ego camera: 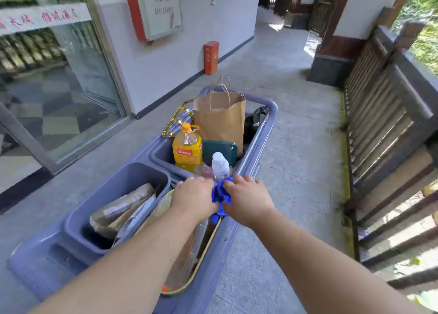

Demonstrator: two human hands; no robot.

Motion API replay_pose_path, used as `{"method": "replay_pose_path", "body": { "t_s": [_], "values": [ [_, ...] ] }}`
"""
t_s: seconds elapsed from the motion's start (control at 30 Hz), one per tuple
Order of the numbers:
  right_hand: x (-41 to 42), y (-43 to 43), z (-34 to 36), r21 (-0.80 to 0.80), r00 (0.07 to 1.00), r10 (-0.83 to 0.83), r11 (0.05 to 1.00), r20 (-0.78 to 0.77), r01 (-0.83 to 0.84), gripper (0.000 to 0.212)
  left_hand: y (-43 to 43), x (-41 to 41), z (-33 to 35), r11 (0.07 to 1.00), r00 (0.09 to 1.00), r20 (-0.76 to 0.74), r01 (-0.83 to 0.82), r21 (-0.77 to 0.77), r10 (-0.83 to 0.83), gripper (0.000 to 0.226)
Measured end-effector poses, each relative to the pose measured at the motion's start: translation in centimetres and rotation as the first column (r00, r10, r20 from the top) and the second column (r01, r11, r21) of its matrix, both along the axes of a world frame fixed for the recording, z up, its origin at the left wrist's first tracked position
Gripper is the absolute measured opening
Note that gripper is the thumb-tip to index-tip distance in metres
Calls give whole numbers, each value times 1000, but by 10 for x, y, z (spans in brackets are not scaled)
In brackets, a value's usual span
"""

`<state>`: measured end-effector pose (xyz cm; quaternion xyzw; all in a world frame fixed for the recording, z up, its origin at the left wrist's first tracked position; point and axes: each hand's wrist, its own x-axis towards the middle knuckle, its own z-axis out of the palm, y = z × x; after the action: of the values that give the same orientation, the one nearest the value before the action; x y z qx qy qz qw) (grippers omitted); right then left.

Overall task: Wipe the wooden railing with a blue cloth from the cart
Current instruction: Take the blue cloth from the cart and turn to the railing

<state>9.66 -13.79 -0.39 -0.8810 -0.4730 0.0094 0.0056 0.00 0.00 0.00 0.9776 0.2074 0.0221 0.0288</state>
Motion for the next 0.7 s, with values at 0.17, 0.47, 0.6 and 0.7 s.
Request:
{"method": "replay_pose_path", "body": {
  "t_s": [0.17,0.47,0.6,0.7],
  "values": [
    [15,13,-32,-50,997,-66,997,-37,64,43,-2,17,-32,999,998,-67,4,37,-1,43],
    [21,21,-57,-86,978,-53,996,-201,36,37,-6,28,-54,1000,994,-108,2,10,-1,40],
    [19,10,-43,143,986,-22,989,-166,46,37,-4,28,-46,1000,999,-43,-12,-1,12,47],
    [13,-5,-20,315,993,13,949,-119,25,33,-4,28,-34,999,999,32,-21,-38,22,45]
  ]
}}
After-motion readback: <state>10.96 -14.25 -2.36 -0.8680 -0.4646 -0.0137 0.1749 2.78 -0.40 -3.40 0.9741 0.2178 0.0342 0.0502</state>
